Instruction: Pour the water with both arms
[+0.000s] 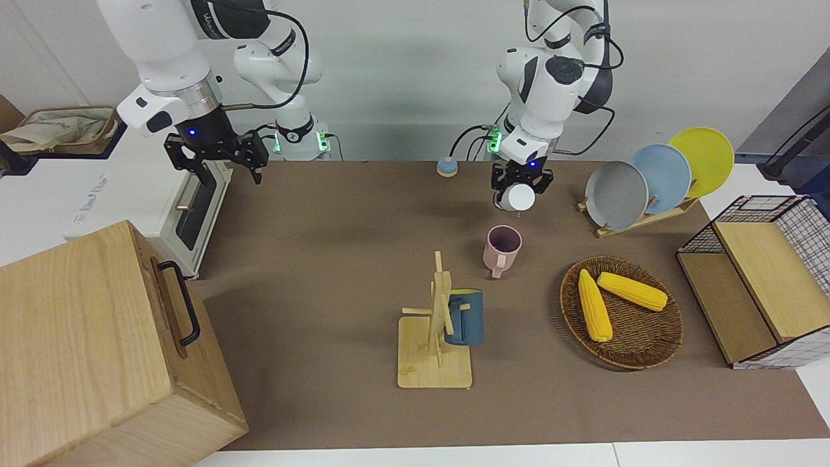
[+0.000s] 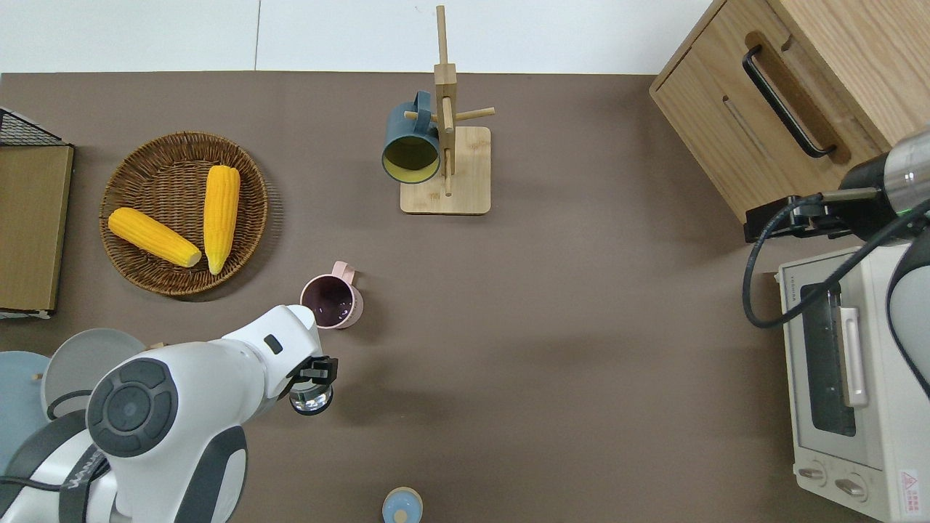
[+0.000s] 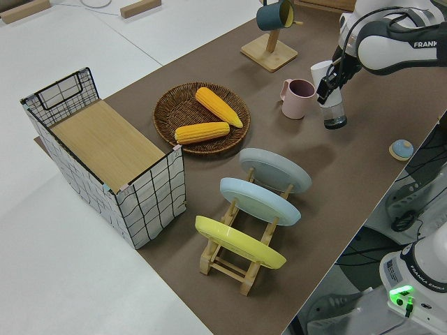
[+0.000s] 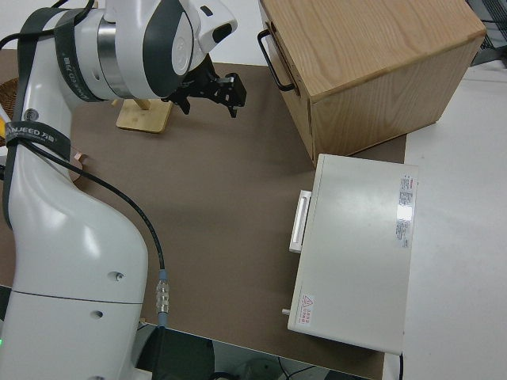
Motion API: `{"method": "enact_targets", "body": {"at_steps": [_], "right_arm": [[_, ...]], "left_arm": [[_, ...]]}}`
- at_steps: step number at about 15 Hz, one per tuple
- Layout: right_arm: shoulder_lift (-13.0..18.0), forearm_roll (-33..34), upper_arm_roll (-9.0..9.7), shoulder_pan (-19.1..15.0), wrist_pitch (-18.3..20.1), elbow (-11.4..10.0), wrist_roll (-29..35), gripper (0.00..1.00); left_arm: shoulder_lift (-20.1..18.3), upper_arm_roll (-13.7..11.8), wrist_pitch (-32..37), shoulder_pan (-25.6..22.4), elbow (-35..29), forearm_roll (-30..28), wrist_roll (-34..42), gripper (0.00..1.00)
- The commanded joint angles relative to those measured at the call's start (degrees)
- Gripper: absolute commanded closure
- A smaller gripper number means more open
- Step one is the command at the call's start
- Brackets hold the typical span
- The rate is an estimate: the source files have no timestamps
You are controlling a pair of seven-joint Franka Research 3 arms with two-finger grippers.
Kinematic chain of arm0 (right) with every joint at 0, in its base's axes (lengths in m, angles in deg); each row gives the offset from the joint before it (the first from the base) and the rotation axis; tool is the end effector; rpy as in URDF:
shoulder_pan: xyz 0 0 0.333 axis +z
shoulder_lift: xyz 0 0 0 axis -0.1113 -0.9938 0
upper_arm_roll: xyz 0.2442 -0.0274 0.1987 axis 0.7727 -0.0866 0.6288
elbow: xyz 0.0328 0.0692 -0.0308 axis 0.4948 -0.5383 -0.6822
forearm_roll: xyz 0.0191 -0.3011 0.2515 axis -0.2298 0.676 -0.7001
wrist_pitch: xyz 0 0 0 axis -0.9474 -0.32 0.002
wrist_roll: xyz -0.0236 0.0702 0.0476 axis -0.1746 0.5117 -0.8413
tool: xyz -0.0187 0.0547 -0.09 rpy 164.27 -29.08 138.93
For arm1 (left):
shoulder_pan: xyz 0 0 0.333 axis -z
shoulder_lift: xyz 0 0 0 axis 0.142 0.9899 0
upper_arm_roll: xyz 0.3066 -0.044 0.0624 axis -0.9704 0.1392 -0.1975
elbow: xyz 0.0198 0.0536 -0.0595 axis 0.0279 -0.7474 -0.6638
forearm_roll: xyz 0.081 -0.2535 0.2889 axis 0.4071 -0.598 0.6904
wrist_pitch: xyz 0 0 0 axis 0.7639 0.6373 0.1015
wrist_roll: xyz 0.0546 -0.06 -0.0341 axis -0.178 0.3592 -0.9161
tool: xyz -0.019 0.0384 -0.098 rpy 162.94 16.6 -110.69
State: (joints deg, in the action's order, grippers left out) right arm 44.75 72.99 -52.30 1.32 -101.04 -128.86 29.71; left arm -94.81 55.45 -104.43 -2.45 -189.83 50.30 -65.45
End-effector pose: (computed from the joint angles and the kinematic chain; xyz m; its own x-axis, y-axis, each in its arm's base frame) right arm 0.5847 0.0341 0.6304 0.9999 0.0064 0.0093 0.0065 -0.9999 -0.0122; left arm 0.4351 -0.1526 0.4283 0.9882 -0.1233 0.0904 -0.1298 -0.9891 0.0698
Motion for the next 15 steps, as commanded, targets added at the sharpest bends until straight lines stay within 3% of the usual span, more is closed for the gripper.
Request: {"method": "enact_targets", "body": {"at_steps": [1, 5, 11, 15], "right_arm": [[0.40, -1.28, 0.21, -0.56, -0.39, -0.32, -0.96, 0.005], [0.40, -1.29, 0.21, -0.56, -0.39, -0.32, -1.05, 0.005], [0.40, -1.28, 0.21, -0.56, -0.39, -0.32, -0.96, 0.005], [0.40, -1.28, 0.21, -0.56, -0.39, -0.32, -0.96, 0.005]], "left_arm": [[-4.71, -1.31, -2.09, -2.36, -1.73, 0.74, 0.01, 1.00], [-3.58, -1.40, -8.24, -8.77, 1.33, 0.83, 1.24, 1.00], [2.04, -1.31, -8.78, -20.28, 16.70, 0.91, 8.77, 1.00], [8.71, -1.40, -8.08, -26.00, 28.65, 1.00, 14.94, 1.00]]}}
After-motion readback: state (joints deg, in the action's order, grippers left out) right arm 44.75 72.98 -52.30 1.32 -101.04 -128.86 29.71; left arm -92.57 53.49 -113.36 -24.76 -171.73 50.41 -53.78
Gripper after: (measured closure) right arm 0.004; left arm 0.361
